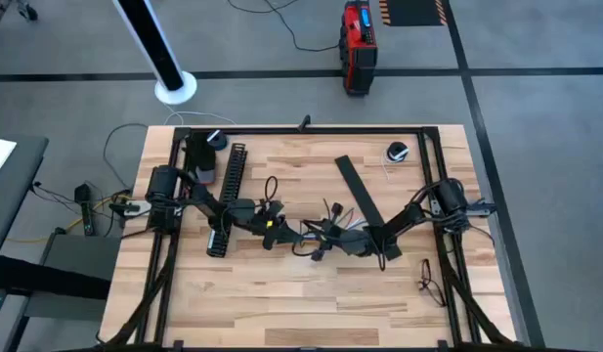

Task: Ziptie cables
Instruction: Wrap the black zip tie on the cable

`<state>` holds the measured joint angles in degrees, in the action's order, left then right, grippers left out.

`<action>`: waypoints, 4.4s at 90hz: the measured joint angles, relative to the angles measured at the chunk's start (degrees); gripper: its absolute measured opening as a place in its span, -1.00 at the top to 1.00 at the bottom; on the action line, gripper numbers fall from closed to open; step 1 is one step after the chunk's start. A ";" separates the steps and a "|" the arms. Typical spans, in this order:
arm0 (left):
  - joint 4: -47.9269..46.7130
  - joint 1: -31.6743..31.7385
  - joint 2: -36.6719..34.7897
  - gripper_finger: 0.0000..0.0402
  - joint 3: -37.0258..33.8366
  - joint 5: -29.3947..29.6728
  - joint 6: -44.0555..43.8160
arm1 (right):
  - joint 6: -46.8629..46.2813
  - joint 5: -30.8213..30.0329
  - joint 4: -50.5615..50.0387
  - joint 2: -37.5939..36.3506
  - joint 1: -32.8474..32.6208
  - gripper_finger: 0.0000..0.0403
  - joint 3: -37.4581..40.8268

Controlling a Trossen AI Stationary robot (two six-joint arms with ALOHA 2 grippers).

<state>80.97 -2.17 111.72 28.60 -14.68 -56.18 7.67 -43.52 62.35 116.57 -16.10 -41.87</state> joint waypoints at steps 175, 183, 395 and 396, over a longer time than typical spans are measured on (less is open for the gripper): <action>5.69 3.02 -0.02 1.00 0.00 -4.77 -4.93 | 8.04 -0.09 7.07 -0.02 0.15 1.00 -0.07; 5.97 3.04 -0.02 1.00 0.00 -4.97 -4.16 | 8.00 -0.05 7.06 -0.02 0.13 1.00 -0.07; 3.41 6.89 -0.02 1.00 0.07 -9.00 0.91 | 13.44 2.97 2.73 -0.04 -0.56 1.00 -3.50; 3.43 6.92 -0.02 1.00 0.07 -9.10 0.90 | 13.55 2.94 2.82 -0.04 -0.61 1.00 -3.50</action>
<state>84.40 4.75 111.70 28.67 -23.78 -55.28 21.21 -40.58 65.16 116.53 -16.71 -45.36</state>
